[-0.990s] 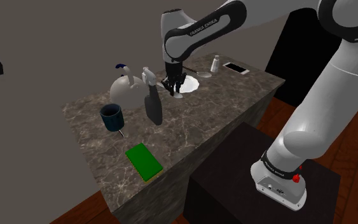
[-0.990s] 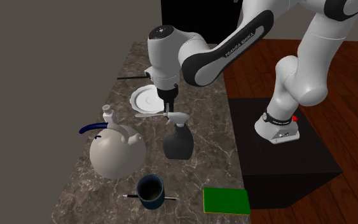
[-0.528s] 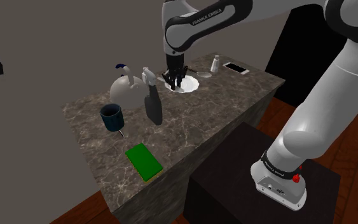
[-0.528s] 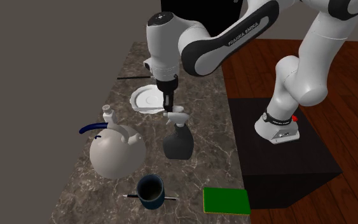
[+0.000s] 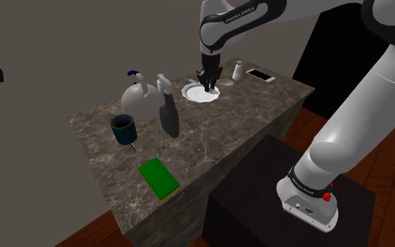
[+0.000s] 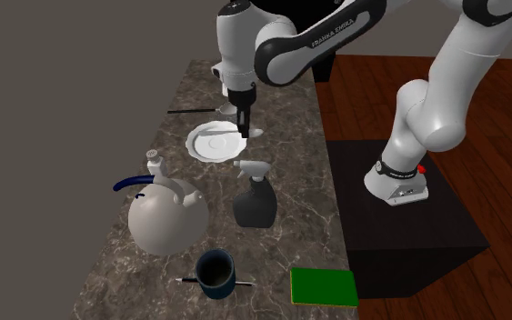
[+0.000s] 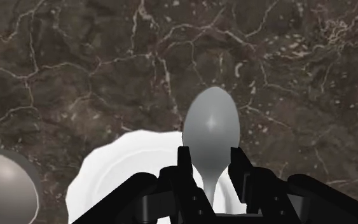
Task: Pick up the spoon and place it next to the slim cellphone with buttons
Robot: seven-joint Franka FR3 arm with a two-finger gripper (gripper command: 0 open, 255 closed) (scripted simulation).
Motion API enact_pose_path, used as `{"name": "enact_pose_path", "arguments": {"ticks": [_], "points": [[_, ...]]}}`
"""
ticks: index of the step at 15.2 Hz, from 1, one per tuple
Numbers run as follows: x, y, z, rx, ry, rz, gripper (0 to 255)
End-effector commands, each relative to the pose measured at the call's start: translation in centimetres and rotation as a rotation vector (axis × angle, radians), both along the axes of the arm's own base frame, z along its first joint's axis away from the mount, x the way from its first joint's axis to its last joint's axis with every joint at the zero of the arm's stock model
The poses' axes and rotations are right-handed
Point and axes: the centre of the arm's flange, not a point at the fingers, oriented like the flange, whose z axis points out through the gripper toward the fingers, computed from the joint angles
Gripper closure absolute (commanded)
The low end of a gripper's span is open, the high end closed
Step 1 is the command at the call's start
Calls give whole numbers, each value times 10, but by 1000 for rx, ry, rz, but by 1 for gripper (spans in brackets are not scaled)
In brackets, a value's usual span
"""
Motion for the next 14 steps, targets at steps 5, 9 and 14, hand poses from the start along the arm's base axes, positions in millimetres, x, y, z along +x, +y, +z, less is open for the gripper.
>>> {"name": "enact_pose_path", "arguments": {"ticks": [5, 9, 14], "points": [[-3, -81, 3, 0, 0, 1, 255], [-6, -134, 4, 0, 0, 1, 255], [-9, -200, 4, 0, 0, 1, 255]]}}
